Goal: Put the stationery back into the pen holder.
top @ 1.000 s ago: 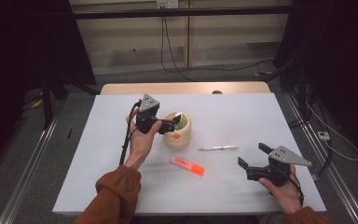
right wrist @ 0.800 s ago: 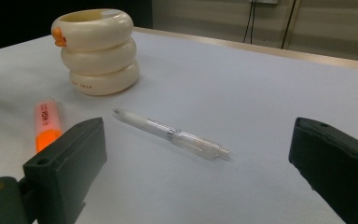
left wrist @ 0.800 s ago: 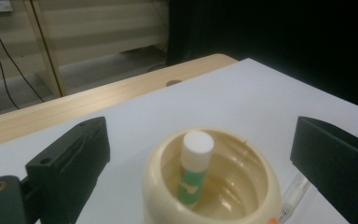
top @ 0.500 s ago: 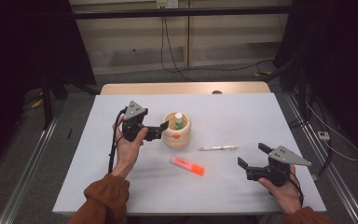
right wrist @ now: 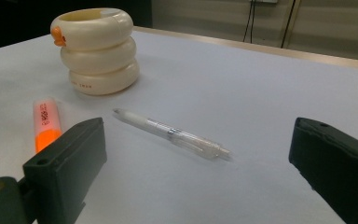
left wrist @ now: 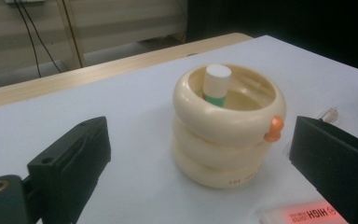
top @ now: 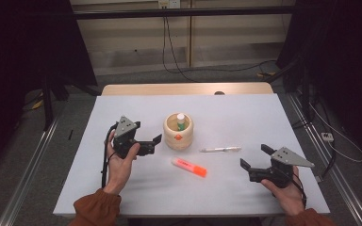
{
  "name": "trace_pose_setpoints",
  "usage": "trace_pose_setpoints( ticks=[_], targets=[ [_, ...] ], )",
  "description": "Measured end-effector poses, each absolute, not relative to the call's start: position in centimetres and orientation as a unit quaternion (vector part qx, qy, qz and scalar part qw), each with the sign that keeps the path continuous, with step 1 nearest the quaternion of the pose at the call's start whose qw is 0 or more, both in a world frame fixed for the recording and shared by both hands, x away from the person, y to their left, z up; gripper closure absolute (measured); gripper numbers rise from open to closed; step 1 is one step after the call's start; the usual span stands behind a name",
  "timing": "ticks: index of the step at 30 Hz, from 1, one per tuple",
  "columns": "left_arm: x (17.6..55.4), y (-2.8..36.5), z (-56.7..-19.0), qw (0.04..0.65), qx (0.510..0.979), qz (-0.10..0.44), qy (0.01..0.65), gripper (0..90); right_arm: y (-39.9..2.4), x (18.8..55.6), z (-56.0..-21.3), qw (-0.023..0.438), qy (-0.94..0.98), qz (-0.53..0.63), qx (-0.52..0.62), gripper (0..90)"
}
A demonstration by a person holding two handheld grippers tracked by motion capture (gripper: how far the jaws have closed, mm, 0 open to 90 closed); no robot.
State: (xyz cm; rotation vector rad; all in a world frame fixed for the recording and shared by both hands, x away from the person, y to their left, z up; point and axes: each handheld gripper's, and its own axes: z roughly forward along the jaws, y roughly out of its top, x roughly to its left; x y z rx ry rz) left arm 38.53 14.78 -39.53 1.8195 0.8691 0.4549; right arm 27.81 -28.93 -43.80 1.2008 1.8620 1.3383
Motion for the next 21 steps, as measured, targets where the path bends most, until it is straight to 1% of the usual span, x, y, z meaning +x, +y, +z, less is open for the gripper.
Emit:
trace_pose_setpoints(
  ticks=[6,11,21],
  targets=[
    [37.4,15.3,-39.5,0.511,0.761,0.187,0.354,5.1,-29.0,27.8,-43.8,0.272,0.691,0.499,0.447,3.5],
    [36.0,15.9,-40.1,0.5,0.774,0.182,0.343,5.1,-28.9,27.8,-43.8,0.273,0.692,0.497,0.447,3.5],
    [34.8,16.6,-41.6,0.495,0.776,0.162,0.357,6.7,-28.9,27.8,-43.8,0.273,0.692,0.497,0.446,3.5]
  ],
)
